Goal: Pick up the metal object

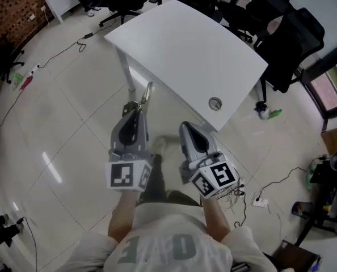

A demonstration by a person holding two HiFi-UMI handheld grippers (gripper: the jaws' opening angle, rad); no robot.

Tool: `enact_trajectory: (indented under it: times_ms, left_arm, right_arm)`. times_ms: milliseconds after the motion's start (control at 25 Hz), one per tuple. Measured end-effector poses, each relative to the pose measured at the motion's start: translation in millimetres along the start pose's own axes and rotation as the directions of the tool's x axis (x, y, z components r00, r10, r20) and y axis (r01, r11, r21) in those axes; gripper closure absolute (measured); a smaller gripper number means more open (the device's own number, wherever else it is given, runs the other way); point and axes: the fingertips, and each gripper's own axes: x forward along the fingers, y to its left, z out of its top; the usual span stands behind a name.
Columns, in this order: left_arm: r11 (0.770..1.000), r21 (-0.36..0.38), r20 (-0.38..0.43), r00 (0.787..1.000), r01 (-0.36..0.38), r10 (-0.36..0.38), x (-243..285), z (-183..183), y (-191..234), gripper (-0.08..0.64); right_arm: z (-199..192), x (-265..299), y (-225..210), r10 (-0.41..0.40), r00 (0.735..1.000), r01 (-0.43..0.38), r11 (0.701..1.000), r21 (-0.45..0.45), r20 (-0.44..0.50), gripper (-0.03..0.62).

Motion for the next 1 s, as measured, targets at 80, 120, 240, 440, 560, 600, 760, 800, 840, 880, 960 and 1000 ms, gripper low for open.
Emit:
enact_trajectory:
  times_ms: [80,120,240,440,560,600,760,800,840,880,960,1000]
  left_arm:
    - [1.000,-0.012,0.010,1.000,-0.017,0.018,-47,0,-9,0.548]
    - [0.999,-0.028,0.010,1.000,-0.025,0.025,-70,1,-14,0.548]
    - [0.999,-0.033,0.004,1.000,-0.025,0.025,-124,18,-31,0.548]
    - [1.000,-0.019,0.031,0.999,0.014,-0.013,-180,59,-40,0.548]
    - [0.999,-0.020,0.050,0.998,0.038,-0.037,-201,75,-47,0.548]
    - [0.999,-0.020,0.052,0.998,0.045,-0.044,-206,78,-51,0.548]
    - [0.997,-0.005,0.052,0.995,0.080,-0.079,-232,81,-71,0.548]
    - [0.996,-0.004,0.054,0.995,0.085,-0.085,-236,82,-75,0.548]
    - [0.996,-0.007,0.053,0.995,0.087,-0.087,-239,83,-77,0.548]
    - [0.996,-0.015,0.051,0.995,0.085,-0.084,-244,83,-79,0.548]
    - [0.997,-0.022,0.050,0.996,0.078,-0.077,-252,84,-81,0.548]
    - [0.997,-0.020,0.054,0.996,0.076,-0.074,-254,86,-82,0.548]
  right_arm:
    - [-4,-43,27,0.002,1.000,-0.002,0.999,-0.032,0.000,0.580]
    - [-5,-63,39,-0.004,1.000,0.004,0.999,-0.038,-0.003,0.580]
    - [2,-110,65,-0.021,1.000,0.021,0.999,-0.033,-0.004,0.580]
    - [22,-163,112,-0.061,0.996,0.062,0.998,-0.004,0.064,0.580]
    - [30,-191,132,-0.093,0.990,0.092,0.996,0.013,0.102,0.580]
    - [30,-200,136,-0.102,0.989,0.101,0.995,0.014,0.106,0.580]
    - [20,-231,143,-0.137,0.987,0.137,0.991,0.006,0.087,0.580]
    - [20,-234,142,-0.147,0.985,0.146,0.989,0.014,0.090,0.580]
    - [19,-237,143,-0.152,0.984,0.151,0.988,0.020,0.091,0.581]
    - [17,-240,145,-0.155,0.984,0.154,0.988,0.019,0.086,0.581]
    - [15,-246,148,-0.163,0.984,0.162,0.987,0.012,0.077,0.581]
    - [17,-248,150,-0.164,0.983,0.164,0.987,0.006,0.079,0.581]
